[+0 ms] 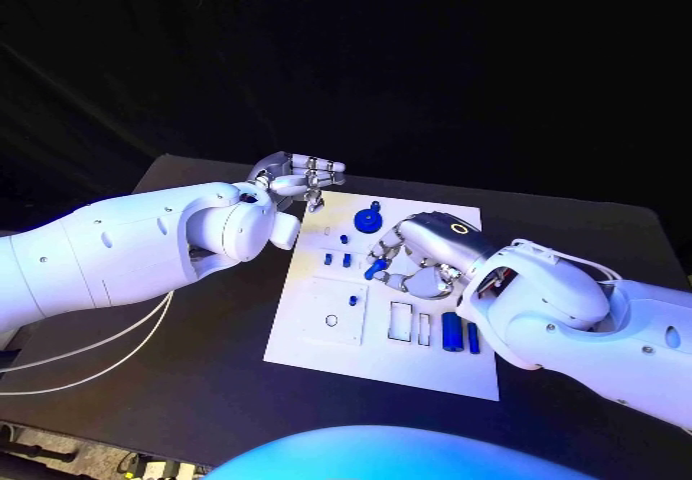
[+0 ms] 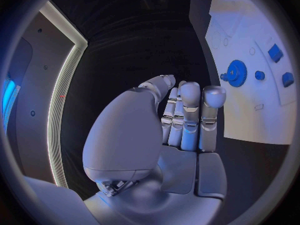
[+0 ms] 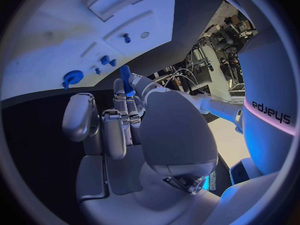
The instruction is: Assemble the parts on the task board
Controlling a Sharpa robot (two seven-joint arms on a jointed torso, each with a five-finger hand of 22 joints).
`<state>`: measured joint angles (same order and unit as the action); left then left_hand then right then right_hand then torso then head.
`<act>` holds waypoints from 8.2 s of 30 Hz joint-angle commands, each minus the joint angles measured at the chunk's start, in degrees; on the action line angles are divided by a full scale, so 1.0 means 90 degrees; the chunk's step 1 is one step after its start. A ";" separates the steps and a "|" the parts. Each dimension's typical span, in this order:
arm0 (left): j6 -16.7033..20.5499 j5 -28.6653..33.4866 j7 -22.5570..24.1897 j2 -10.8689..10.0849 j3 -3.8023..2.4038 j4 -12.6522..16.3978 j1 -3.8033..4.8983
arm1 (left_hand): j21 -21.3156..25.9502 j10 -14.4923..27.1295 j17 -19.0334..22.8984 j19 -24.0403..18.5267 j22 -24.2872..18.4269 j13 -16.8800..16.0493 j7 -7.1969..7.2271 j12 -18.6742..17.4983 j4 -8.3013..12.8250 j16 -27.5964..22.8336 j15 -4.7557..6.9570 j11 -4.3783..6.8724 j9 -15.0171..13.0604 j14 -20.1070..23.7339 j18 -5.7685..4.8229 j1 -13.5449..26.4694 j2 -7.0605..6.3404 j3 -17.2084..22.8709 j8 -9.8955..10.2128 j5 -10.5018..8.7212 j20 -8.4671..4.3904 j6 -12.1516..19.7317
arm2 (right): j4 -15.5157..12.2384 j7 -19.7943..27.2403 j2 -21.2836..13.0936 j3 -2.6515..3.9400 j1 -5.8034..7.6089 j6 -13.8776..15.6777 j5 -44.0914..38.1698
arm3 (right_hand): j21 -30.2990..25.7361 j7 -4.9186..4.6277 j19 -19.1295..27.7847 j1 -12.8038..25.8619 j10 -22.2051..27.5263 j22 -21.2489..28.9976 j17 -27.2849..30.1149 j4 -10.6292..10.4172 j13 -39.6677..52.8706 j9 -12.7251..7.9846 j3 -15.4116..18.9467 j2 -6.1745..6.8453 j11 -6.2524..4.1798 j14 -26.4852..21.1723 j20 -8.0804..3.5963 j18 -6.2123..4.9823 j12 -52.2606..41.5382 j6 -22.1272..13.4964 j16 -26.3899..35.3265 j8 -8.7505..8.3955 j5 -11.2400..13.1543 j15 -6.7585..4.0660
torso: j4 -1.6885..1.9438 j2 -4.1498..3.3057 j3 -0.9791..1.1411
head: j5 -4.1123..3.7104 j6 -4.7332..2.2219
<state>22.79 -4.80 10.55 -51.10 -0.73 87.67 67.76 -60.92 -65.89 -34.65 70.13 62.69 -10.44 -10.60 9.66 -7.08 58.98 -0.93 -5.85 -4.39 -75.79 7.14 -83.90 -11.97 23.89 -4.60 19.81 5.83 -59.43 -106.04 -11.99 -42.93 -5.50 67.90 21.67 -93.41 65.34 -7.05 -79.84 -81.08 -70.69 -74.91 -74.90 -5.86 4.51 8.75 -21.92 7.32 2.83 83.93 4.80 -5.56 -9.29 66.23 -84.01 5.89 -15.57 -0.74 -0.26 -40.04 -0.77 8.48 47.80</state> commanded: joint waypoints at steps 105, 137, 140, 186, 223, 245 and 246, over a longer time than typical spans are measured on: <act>-0.0148 0.0024 0.0025 -0.0023 0.0074 0.0043 0.0005 | 0.0030 0.0048 0.0014 -0.0025 -0.0007 -0.0013 0.0010 0.0048 0.0036 -0.0025 -0.0008 -0.0012 0.0013 0.0062 0.0058 -0.0021 0.0037 0.0002 0.0007 0.0003 0.0026 0.0050 | -0.0624 -0.0936 -0.2002 -0.0160 -0.0285 0.0170 0.1809 | 0.0855 0.0211 -0.0476 0.1209 -0.1391 -0.0939 -0.1006 -0.1185 0.8351 0.0434 0.2928 -0.0066 -0.0223 0.0544 -0.0187 0.0247 -0.8218 -0.0673 -0.0386 0.1206 -0.0932 -0.0254 | -0.0277 0.0177 0.0011 | -0.0781 -0.0018; -0.0188 0.0026 0.0029 -0.0056 0.0102 0.0091 0.0003 | 0.0027 0.0049 0.0005 -0.0022 -0.0003 -0.0014 0.0010 0.0050 0.0036 -0.0020 -0.0009 -0.0012 0.0013 0.0060 0.0056 -0.0019 0.0037 0.0000 0.0006 0.0003 0.0027 0.0050 | -0.0280 -0.1944 -0.1509 -0.0235 -0.1035 0.0178 0.0681 | 0.0935 0.0235 -0.0514 0.1307 -0.1389 -0.1002 -0.1055 -0.1205 0.8405 0.0652 0.3234 -0.0209 -0.0241 0.0548 -0.0186 0.0262 -0.8235 -0.0742 -0.0414 0.1374 -0.0959 -0.0262 | -0.0315 0.0186 -0.0003 | -0.0808 0.0088; -0.0196 0.0026 0.0021 -0.0063 0.0102 0.0094 0.0003 | 0.0027 0.0049 0.0005 -0.0022 -0.0003 -0.0014 0.0010 0.0050 0.0036 -0.0020 -0.0009 -0.0012 0.0013 0.0060 0.0056 -0.0019 0.0037 0.0000 0.0006 0.0003 0.0027 0.0050 | -0.0248 -0.1972 -0.1457 -0.0235 -0.1060 0.0120 0.0655 | 0.0939 0.0236 -0.0516 0.1309 -0.1386 -0.1004 -0.1052 -0.1205 0.8402 0.0657 0.3239 -0.0215 -0.0242 0.0548 -0.0186 0.0263 -0.8232 -0.0742 -0.0413 0.1379 -0.0972 -0.0263 | -0.0319 0.0192 -0.0002 | -0.0797 0.0098; -0.0262 0.0026 -0.0049 -0.0100 0.0103 0.0106 0.0003 | 0.0044 0.0067 0.0014 -0.0029 -0.0017 -0.0014 0.0008 0.0057 0.0036 -0.0024 -0.0011 -0.0014 0.0016 0.0062 0.0060 -0.0009 0.0036 -0.0006 0.0005 0.0003 0.0028 0.0061 | -0.0554 -0.2080 -0.1229 -0.0146 -0.1126 0.1196 0.0898 | 0.1205 0.0393 -0.0624 0.0992 -0.1537 -0.1149 -0.1194 -0.1184 0.8589 0.0949 0.3309 -0.0520 -0.0383 0.0576 -0.0279 0.0316 -0.8307 -0.0530 -0.0474 0.1613 -0.1950 -0.0375 | -0.0288 0.0211 -0.0012 | -0.0734 0.0058; -0.0271 0.0026 -0.0036 -0.0095 0.0104 0.0120 0.0004 | 0.0048 0.0082 0.0011 -0.0028 -0.0019 -0.0015 0.0005 0.0064 0.0038 -0.0021 -0.0013 -0.0017 0.0019 0.0062 0.0060 -0.0005 0.0042 -0.0008 0.0005 0.0004 0.0030 0.0072 | 0.0111 -0.2151 -0.0312 -0.0145 -0.1092 0.0237 0.1630 | 0.0941 0.0382 -0.0547 0.1927 -0.1359 -0.1120 -0.1080 -0.1219 0.8343 0.1210 0.3809 -0.0597 -0.0372 0.0549 -0.0289 0.0273 -0.8028 -0.0599 -0.0427 0.1636 -0.0950 -0.0373 | -0.0295 0.0201 -0.0009 | -0.0600 0.0088; -0.0368 0.0026 0.0008 -0.0119 0.0105 0.0133 0.0004 | -0.0019 0.0091 -0.0025 0.0021 0.0045 -0.0016 0.0008 0.0071 0.0048 0.0001 -0.0012 -0.0015 0.0020 0.0051 0.0042 -0.0019 0.0055 0.0002 0.0003 0.0008 0.0031 0.0077 | -0.0080 -0.1912 -0.0455 -0.0146 -0.1093 0.0490 0.1511 | 0.0644 0.0309 -0.0476 0.2434 -0.1106 -0.1070 -0.0928 -0.1210 0.8031 0.1420 0.3414 -0.0355 -0.0302 0.0517 -0.0224 0.0228 -0.7701 -0.0820 -0.0350 0.1635 -0.0192 -0.0311 | -0.0299 0.0202 -0.0006 | -0.0617 0.0099; -0.0366 0.0026 0.0007 -0.0122 0.0105 0.0134 0.0004 | -0.0019 0.0091 -0.0025 0.0021 0.0045 -0.0016 0.0008 0.0071 0.0048 0.0001 -0.0012 -0.0015 0.0020 0.0051 0.0042 -0.0019 0.0055 0.0002 0.0003 0.0008 0.0031 0.0077 | -0.0107 -0.1893 -0.0488 -0.0146 -0.1094 0.0489 0.1496 | 0.0653 0.0314 -0.0481 0.2362 -0.1118 -0.1075 -0.0931 -0.1204 0.8045 0.1431 0.3394 -0.0383 -0.0307 0.0518 -0.0226 0.0230 -0.7712 -0.0811 -0.0351 0.1642 -0.0233 -0.0314 | -0.0299 0.0202 -0.0006 | -0.0617 0.0099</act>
<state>20.57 -4.79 10.04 -52.23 0.25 88.69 67.75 -60.95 -65.48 -34.82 70.13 63.01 -10.54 -10.61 9.97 -7.08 58.99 -1.13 -5.86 -4.26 -75.59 7.13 -83.90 -11.98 23.90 -4.60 19.80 5.83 -59.03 -106.68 -30.36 -47.10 -6.81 58.09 25.60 -78.79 71.11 -4.43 -83.91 -59.37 -80.51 -74.95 -74.92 -16.72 74.94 21.60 8.91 3.81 0.15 84.02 2.56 -3.04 -78.50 58.81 -87.22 20.38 -17.45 -3.91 -2.95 -38.26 -0.81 2.87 48.64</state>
